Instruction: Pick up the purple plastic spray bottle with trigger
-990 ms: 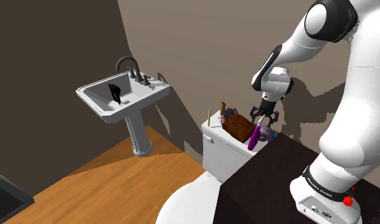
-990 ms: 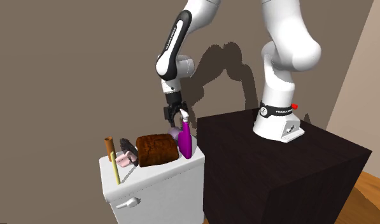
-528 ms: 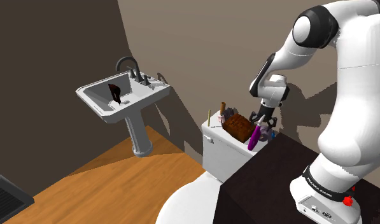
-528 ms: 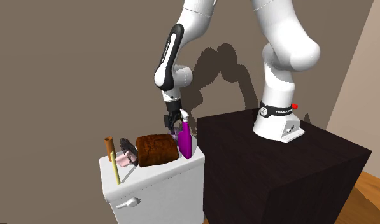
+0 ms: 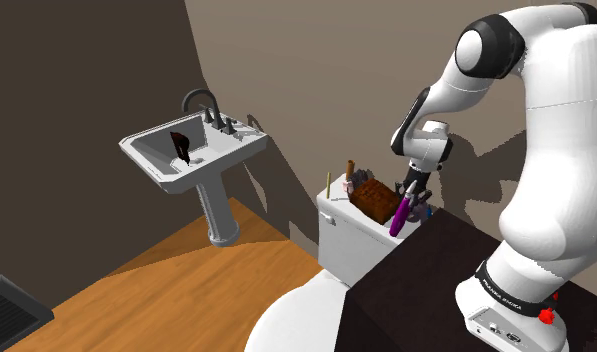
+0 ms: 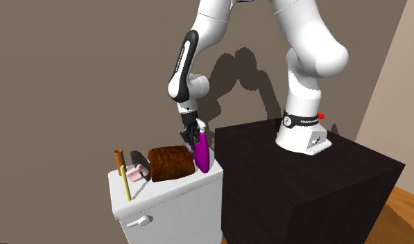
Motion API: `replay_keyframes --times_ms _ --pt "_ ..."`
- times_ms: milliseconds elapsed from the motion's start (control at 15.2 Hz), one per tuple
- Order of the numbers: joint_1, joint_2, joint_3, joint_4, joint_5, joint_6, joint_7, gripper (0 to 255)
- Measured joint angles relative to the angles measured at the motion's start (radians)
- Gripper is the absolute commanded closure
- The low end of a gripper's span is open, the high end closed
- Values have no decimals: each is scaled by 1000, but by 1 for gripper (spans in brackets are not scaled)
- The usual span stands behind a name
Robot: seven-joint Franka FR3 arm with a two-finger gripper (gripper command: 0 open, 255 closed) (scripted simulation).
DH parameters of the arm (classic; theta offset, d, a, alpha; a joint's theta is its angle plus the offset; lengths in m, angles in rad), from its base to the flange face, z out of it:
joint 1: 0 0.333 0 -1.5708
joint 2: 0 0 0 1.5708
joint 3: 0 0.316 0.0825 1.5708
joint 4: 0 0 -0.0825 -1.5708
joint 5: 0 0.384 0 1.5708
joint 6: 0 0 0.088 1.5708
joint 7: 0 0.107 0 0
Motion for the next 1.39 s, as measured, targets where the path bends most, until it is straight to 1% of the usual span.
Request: replay_keyframes --times_ms 462,1188,1386 --pt "5 -15 -6 -7 -8 -8 8 255" --pt "54 -176 -75 -56 -113 -105 97 255" --pt "61 -211 -90 -60 -140 -131 117 255"
